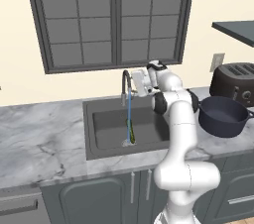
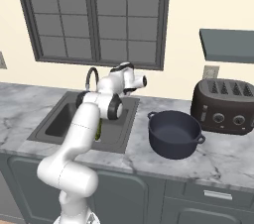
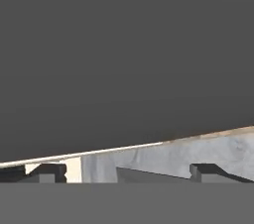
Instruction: Dump the squash from the pot into the sink. Then turn on the water and wash the squash. Then turn off the water and put the squash back in the pot.
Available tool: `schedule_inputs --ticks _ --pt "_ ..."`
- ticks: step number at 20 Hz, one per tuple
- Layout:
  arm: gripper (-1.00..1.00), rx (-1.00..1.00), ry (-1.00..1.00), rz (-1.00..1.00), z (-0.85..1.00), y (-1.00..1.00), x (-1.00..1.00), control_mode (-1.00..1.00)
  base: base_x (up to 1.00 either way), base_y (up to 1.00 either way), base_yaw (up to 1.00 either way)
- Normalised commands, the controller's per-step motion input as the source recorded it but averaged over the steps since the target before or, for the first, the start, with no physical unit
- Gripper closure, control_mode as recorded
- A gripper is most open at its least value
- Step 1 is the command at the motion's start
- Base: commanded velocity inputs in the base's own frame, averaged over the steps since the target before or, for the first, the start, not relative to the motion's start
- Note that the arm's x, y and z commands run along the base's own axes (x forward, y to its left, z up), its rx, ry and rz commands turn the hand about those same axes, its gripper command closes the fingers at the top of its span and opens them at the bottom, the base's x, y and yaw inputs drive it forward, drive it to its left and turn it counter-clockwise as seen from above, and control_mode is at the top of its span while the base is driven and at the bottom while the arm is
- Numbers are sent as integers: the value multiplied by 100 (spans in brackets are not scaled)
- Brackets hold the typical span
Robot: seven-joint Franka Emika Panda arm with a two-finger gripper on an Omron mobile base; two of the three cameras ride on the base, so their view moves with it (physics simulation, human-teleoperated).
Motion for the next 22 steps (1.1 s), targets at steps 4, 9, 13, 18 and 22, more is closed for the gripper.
schedule_inputs --ticks 4,9,13,18,22 --pt "-100 27 39 -24 -93 84 -76 -100 0 0 0" --pt "-100 23 36 -27 -87 81 -58 -100 0 0 0" --pt "-100 15 24 -24 -56 66 0 -100 0 0 0" --pt "-100 14 24 -25 -38 78 0 -100 0 0 0" --pt "-100 29 33 -24 -23 64 0 -100 0 0 0"
